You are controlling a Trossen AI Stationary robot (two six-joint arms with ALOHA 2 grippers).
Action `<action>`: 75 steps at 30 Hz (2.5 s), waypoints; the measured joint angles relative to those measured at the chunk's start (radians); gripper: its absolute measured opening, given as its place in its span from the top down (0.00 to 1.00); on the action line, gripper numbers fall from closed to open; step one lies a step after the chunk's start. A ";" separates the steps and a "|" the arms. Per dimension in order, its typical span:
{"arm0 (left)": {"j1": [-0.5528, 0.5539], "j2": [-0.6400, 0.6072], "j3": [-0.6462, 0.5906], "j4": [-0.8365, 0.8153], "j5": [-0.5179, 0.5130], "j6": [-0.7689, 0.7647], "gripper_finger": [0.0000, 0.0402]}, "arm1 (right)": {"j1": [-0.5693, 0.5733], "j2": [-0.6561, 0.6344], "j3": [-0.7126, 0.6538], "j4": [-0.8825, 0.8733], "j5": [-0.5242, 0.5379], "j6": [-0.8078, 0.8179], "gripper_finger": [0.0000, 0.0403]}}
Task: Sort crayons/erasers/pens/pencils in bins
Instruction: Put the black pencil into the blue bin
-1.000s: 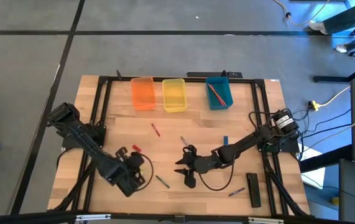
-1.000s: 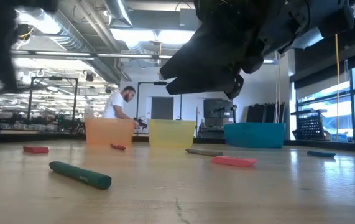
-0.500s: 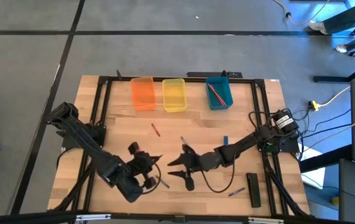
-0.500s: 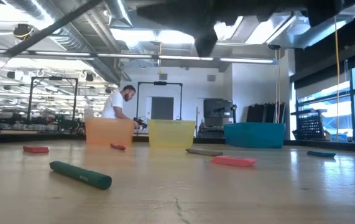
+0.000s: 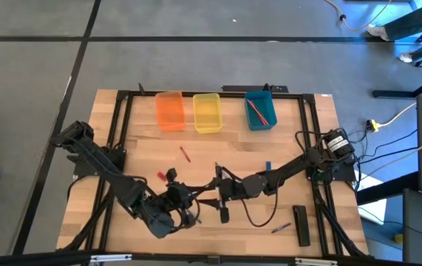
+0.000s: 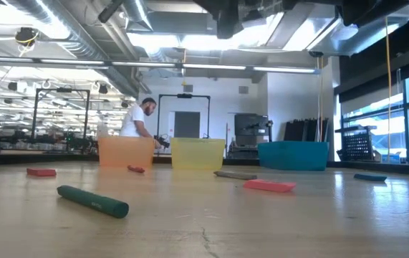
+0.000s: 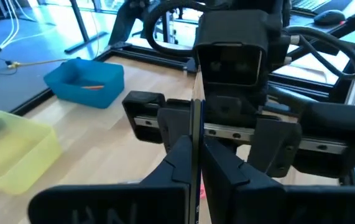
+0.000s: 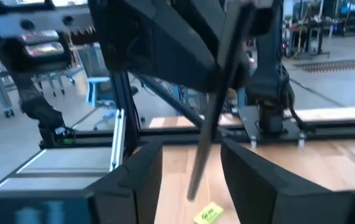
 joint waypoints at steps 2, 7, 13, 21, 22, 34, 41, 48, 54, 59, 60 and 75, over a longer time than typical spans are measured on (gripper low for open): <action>0.005 0.000 0.000 0.012 0.013 0.016 0.97 | 0.000 0.000 0.000 0.006 0.000 -0.001 0.59; 0.006 0.000 0.000 0.017 0.025 0.017 0.97 | -0.004 0.000 0.000 0.012 0.000 0.000 0.68; 0.006 0.000 0.000 0.017 0.027 0.014 0.97 | -0.003 0.000 0.000 0.016 0.000 -0.001 0.87; 0.014 -0.001 0.000 -0.002 0.032 -0.012 0.86 | -0.009 0.000 0.001 -0.017 0.073 0.033 0.94; 0.017 -0.001 0.000 -0.013 0.033 -0.014 0.83 | -0.013 0.000 0.002 -0.040 0.094 0.039 0.93; 0.080 0.007 -0.117 -0.135 0.043 -0.309 0.65 | -0.102 0.001 0.000 -0.444 0.266 0.192 0.93; 0.060 0.006 -0.207 -0.231 0.132 -0.541 0.65 | -0.117 -0.027 0.020 -0.520 0.260 0.189 0.93; 0.005 0.005 -0.204 -0.372 0.133 -0.668 0.65 | -0.161 -0.074 0.068 -0.777 0.262 0.216 0.92; 0.011 0.002 -0.204 -0.471 0.157 -0.722 0.65 | -0.250 -0.100 0.242 -1.115 0.159 0.217 0.92; 0.062 0.002 -0.205 -0.477 0.228 -0.653 0.65 | -0.314 -0.100 0.488 -1.479 0.135 0.162 0.92; 0.074 0.002 -0.205 -0.475 0.240 -0.647 0.65 | -0.335 -0.100 0.538 -1.559 0.132 0.152 0.92; 0.048 0.002 -0.206 -0.376 0.288 -0.558 0.65 | -0.810 -0.100 0.799 -2.186 0.074 0.173 0.92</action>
